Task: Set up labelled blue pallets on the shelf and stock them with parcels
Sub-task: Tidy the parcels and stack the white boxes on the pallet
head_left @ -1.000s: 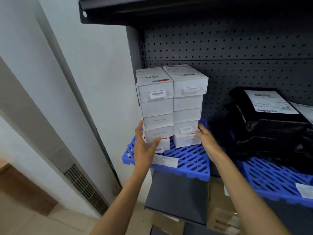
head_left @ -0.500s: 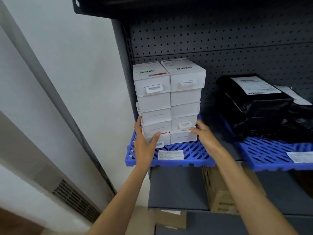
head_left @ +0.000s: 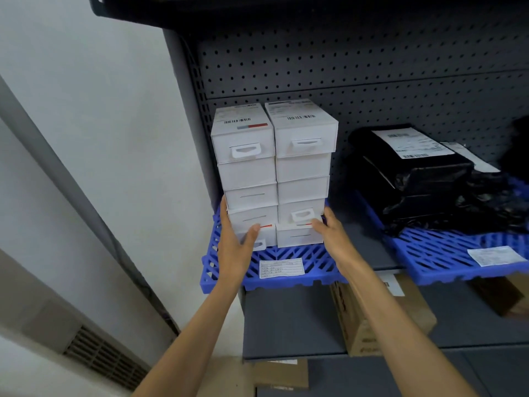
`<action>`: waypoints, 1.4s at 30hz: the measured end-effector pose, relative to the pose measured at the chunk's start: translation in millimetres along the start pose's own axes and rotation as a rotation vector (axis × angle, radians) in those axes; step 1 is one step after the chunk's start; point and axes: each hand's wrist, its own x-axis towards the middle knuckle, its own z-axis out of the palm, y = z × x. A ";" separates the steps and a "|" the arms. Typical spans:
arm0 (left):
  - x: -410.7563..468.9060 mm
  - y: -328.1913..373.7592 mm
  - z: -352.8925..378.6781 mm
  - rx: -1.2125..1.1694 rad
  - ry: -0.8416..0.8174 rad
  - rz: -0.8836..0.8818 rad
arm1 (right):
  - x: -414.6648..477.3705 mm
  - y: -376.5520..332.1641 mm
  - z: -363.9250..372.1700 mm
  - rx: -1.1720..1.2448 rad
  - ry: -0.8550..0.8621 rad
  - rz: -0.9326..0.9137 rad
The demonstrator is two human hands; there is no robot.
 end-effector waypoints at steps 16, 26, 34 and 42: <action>12.3 -3.9 -6.8 -0.040 -0.046 -0.094 | -7.3 -9.6 0.2 -0.058 -0.023 0.012; 15.8 -4.4 -11.6 -0.054 -0.112 -0.121 | -14.1 -2.8 -1.8 -0.052 -0.004 0.016; 6.9 0.6 -13.3 -0.062 -0.082 -0.110 | -26.8 -0.3 8.5 -0.159 0.117 -0.094; 7.3 2.1 -21.4 -0.028 -0.093 -0.079 | -28.4 10.8 4.7 -0.205 0.171 -0.202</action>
